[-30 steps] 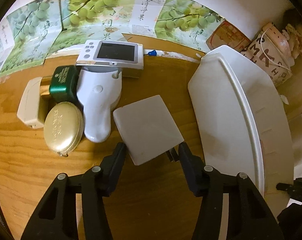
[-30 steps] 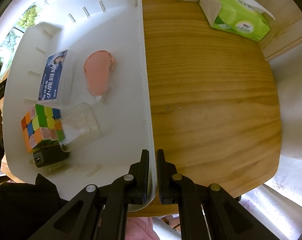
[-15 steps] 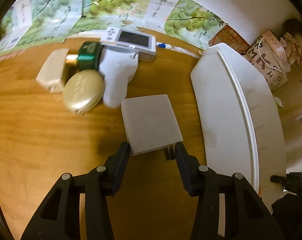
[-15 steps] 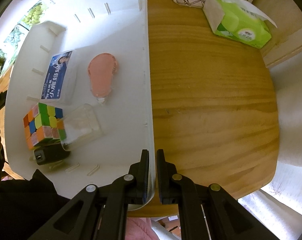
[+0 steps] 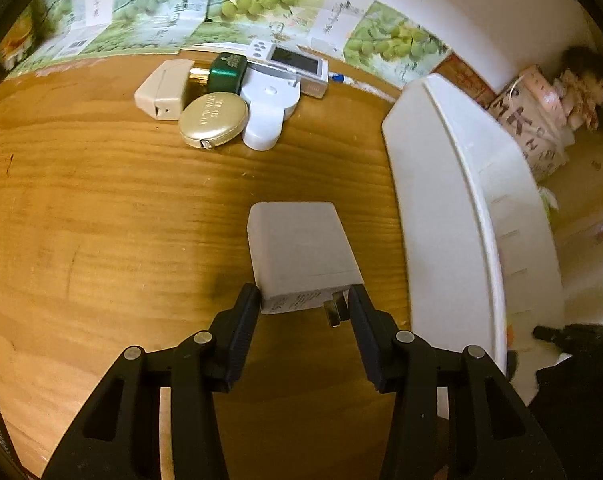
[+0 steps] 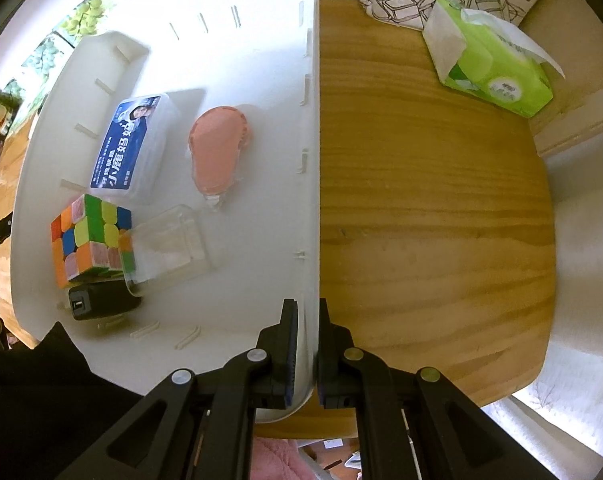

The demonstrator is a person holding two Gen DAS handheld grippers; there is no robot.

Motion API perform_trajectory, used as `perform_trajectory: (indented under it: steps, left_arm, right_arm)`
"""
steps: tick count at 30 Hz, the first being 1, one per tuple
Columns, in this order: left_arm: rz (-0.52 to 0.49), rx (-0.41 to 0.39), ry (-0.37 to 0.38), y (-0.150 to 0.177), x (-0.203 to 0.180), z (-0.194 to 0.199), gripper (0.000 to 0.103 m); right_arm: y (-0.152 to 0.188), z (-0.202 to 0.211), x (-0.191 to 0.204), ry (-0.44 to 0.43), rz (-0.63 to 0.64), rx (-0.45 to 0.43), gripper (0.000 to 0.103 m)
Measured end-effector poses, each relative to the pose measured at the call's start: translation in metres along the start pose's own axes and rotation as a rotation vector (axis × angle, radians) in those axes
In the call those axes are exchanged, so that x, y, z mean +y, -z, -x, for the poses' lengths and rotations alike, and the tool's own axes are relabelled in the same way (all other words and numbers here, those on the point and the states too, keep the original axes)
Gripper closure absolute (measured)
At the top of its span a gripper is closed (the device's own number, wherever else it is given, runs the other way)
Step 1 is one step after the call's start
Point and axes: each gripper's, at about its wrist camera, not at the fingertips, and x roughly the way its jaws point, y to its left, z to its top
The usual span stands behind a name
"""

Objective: Organize rigid objects

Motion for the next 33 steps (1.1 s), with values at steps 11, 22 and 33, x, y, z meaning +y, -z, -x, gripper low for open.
perform_trajectory:
  steps: [11, 22, 33]
  left_arm:
    - [0.153, -0.081, 0.130, -0.001, 0.001, 0.027, 0.090]
    - [0.211, -0.017, 0.006, -0.013, -0.007, 0.006, 0.038]
    - [0.278, 0.117, -0.051, -0.023, -0.009, -0.025, 0.031]
  right_arm:
    - [0.016, -0.005, 0.005, -0.016, 0.038, -0.019, 0.096]
    - [0.022, -0.004, 0.008, -0.030, 0.060, -0.037, 0.094]
    - [0.017, -0.003, 0.005, -0.045, 0.060, -0.030, 0.094]
